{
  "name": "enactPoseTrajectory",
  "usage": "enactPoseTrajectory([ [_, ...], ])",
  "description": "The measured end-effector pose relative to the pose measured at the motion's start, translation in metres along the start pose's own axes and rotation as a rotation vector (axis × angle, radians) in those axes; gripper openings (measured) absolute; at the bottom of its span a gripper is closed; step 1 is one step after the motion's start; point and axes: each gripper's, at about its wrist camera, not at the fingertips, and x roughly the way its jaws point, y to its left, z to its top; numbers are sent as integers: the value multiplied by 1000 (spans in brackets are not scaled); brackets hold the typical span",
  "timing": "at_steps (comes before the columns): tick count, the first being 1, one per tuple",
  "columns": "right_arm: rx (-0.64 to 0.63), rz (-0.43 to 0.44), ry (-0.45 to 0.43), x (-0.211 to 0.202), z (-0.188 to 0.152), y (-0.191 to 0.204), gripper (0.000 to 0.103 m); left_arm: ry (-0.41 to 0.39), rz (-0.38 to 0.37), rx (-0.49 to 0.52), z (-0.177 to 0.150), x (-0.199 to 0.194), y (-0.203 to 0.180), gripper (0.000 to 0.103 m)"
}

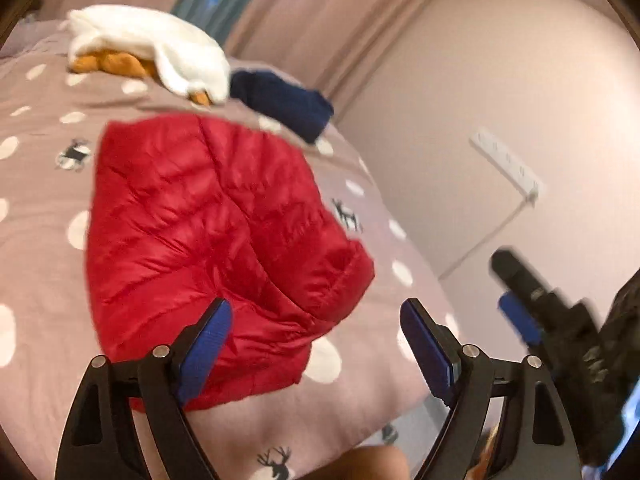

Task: Fold large clothes

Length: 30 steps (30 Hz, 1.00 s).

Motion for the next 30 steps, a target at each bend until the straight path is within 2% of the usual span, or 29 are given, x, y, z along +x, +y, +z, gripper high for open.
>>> enactPoseTrajectory([
  [2, 8, 12, 13, 3, -1, 1, 97, -44, 78, -40, 7, -7, 6, 85],
  [6, -8, 40, 41, 11, -5, 14, 97, -157, 237, -58, 17, -28, 35, 84],
  [10, -45, 77, 73, 26, -8, 36, 98, -208, 322, -74, 20, -39, 58, 75],
  [13, -59, 135, 106, 45, -8, 57, 100, -222, 389, -110, 16, -42, 77, 67],
  [16, -99, 205, 166, 75, -10, 77, 99, -229, 413, -132, 15, -47, 97, 66],
  [17, -130, 202, 202, 88, -14, 84, 92, -217, 421, -146, 15, -48, 103, 66],
  [18, -176, 165, 260, 104, -20, 91, 72, -203, 424, -160, 16, -48, 110, 66],
  [19, -199, 135, 290, 114, -25, 91, 60, -193, 423, -174, 17, -49, 116, 66],
  [20, -206, 108, 311, 121, -30, 89, 37, -190, 422, -181, 17, -51, 118, 66],
  [21, -176, 74, 330, 127, -36, 79, 26, -190, 419, -185, 17, -53, 122, 66],
  [24, -83, 52, 335, 128, -44, 48, 19, -185, 411, -180, 16, -54, 125, 66],
  [28, -88, -38, 382, 129, -67, 21, 19, -145, 425, -170, 13, -42, 126, 66],
  [30, -77, -59, 419, 134, -82, 7, 20, -127, 404, -174, 10, -35, 124, 66],
])
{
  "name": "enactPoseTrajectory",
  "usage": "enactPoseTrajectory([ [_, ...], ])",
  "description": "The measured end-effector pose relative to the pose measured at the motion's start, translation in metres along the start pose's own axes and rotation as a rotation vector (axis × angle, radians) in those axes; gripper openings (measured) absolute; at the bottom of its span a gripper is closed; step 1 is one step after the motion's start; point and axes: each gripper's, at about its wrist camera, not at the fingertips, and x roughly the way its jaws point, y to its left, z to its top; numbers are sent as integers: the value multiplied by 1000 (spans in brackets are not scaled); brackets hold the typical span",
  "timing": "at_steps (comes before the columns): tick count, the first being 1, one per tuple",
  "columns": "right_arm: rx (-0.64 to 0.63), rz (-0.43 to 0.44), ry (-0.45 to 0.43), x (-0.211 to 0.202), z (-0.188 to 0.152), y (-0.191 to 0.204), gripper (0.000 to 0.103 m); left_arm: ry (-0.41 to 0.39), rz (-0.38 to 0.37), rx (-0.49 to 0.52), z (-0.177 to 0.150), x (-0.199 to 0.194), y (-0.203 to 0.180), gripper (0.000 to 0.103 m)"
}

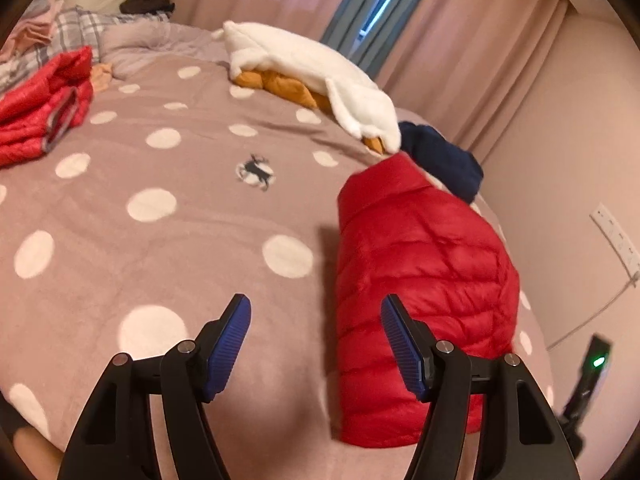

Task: Fold large clothes
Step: 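Grasp the folded jacket bundle edge with the right gripper, then grasp the red jacket bundle with the left gripper while the right gripper holds it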

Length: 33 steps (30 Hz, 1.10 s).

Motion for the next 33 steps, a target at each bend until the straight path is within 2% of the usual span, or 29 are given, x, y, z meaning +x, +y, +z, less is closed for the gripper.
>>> enactPoseTrajectory([
  [3, 47, -17, 47, 15, -13, -16, 22, 32, -23, 15, -5, 7, -9, 66],
  [6, -4, -43, 81, 32, -22, -16, 23, 52, -27, 24, -9, 13, -15, 66],
  [10, -12, -53, 49, 46, -29, -14, 23, 91, -43, 20, -10, 22, -16, 66],
  [14, -16, -60, 12, 55, -32, -10, 22, 85, -29, 26, -8, 24, -15, 66],
  [20, -60, -101, -42, 42, -45, 3, 24, 84, -28, 12, -8, 19, -13, 66],
  [22, -59, -92, -48, 32, -52, 5, 27, 79, -24, 16, -8, 15, -14, 66],
  [23, -62, -91, -39, 27, -51, 4, 33, 73, -20, 26, -8, 14, -15, 66],
  [25, -26, -98, -15, 12, -43, -3, 49, 59, -8, 55, -8, 10, -18, 66],
  [26, 5, -99, -10, 4, -41, -8, 63, 52, -5, 61, -7, 8, -18, 66],
  [27, 36, -83, -12, -5, -38, -14, 72, 43, -4, 61, -6, 7, -19, 66],
  [30, 94, -6, -52, -36, -32, -19, 72, 19, -17, 50, -3, 3, -20, 66],
  [32, 77, 0, -97, -57, -25, -11, 72, -8, -9, 62, 1, 3, -23, 66],
  [33, 62, 3, -122, -63, -17, -8, 69, -25, -5, 73, 2, 2, -25, 64],
])
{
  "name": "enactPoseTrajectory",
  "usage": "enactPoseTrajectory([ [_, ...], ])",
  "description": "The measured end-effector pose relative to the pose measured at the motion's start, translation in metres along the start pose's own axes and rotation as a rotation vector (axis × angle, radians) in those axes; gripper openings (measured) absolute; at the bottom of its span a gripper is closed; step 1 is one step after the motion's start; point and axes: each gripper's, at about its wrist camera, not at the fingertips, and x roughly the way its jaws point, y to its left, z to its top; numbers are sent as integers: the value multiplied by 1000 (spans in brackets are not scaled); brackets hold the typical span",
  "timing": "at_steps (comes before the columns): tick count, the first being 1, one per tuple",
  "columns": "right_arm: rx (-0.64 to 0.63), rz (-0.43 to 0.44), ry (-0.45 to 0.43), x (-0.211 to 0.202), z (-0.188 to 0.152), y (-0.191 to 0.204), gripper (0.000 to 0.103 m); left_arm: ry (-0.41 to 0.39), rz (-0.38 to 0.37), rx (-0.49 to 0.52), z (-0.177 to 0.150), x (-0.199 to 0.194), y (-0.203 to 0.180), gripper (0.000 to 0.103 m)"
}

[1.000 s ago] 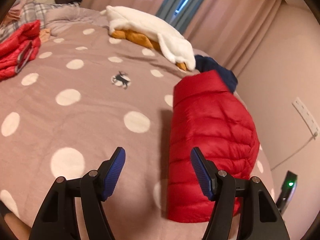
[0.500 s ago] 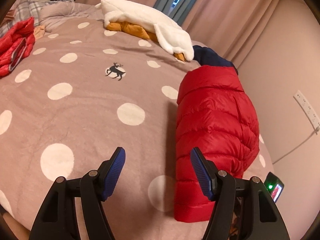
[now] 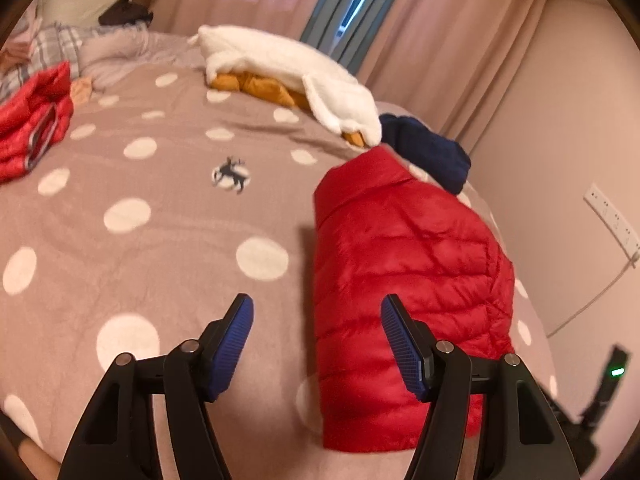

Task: Fold large clothes
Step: 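Grasp the red jacket bundle with the left gripper while the right gripper holds it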

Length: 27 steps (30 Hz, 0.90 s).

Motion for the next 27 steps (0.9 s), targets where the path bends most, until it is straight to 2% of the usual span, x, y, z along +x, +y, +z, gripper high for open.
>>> enactPoseTrajectory([
  [1, -17, 10, -28, -9, 3, 10, 65, -12, 2, 10, 2, 1, -3, 58],
  [2, -36, 26, -56, -15, 9, 17, 54, -16, 2, 22, 4, 2, -5, 57],
  [3, -55, 44, -80, -20, 17, 24, 37, -16, 2, 31, 7, 4, -8, 52],
  [5, -72, 66, -105, -24, 30, 34, 18, -17, -12, 38, 14, 10, -13, 42],
  [6, -78, 90, -123, -20, 41, 38, 16, -21, -21, 43, 18, 13, -16, 39],
  [9, -84, 145, -135, 8, 80, 39, 16, -56, -27, 68, 31, 24, -27, 39],
  [12, -82, 182, -130, 35, 103, 50, 17, -80, 4, 74, 47, 45, -34, 39],
  [14, -98, 148, -81, 65, 111, 53, 17, -98, 2, 63, 55, 75, -39, 39],
  [15, -112, 122, -53, 84, 111, 53, 17, -90, 11, 78, 55, 88, -43, 39],
  [18, -147, 32, 29, 143, 100, 44, 14, 3, 25, 173, 39, 161, -57, 39],
  [19, -130, 38, 59, 165, 92, 34, 14, 41, 28, 148, 31, 186, -54, 39],
  [20, -98, 57, 70, 178, 88, 26, 13, 38, -5, 89, 27, 199, -46, 39],
  [22, 13, 135, 91, 202, 82, 2, 11, 14, -39, 32, 27, 203, -39, 39],
  [24, 57, 197, 99, 212, 80, -5, 11, -3, -8, 58, 24, 205, -41, 39],
  [27, 51, 194, 96, 216, 76, -3, 10, -5, 9, 65, 22, 211, -41, 39],
])
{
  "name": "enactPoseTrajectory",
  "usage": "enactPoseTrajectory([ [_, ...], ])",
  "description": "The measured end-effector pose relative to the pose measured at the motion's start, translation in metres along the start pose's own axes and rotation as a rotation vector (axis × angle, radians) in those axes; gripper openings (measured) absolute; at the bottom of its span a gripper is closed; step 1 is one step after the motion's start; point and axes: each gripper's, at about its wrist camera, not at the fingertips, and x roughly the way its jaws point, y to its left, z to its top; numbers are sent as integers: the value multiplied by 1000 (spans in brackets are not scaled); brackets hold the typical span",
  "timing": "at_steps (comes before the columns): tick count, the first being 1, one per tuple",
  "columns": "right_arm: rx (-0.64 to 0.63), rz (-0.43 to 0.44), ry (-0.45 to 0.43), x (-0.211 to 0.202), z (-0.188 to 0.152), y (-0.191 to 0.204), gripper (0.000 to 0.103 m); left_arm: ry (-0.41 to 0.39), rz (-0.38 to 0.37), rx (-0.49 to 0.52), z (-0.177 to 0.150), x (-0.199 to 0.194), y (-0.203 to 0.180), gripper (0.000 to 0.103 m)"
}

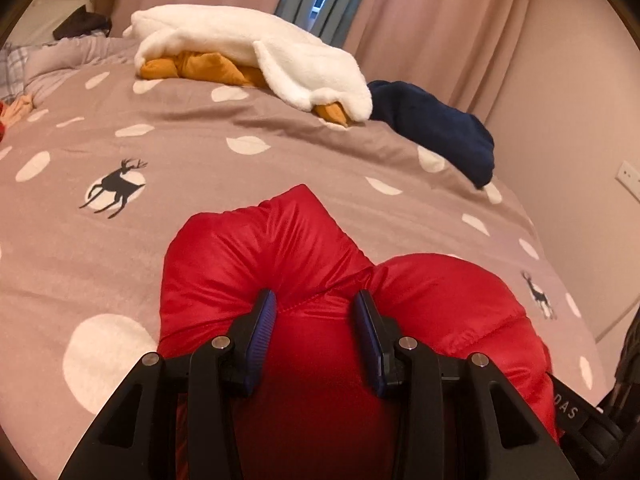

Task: Fold large clothes
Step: 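Grasp the red jacket bundle with the left gripper while the right gripper holds it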

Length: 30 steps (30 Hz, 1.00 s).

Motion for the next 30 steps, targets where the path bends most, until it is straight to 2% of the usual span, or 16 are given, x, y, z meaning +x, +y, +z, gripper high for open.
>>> enactPoseTrajectory([
  [22, -20, -32, -22, 2, -2, 4, 10, 5, 5, -5, 2, 4, 0, 39],
  [30, -43, -75, -34, 2, -2, 8, 10, 1, 15, -4, 3, 4, 0, 40],
])
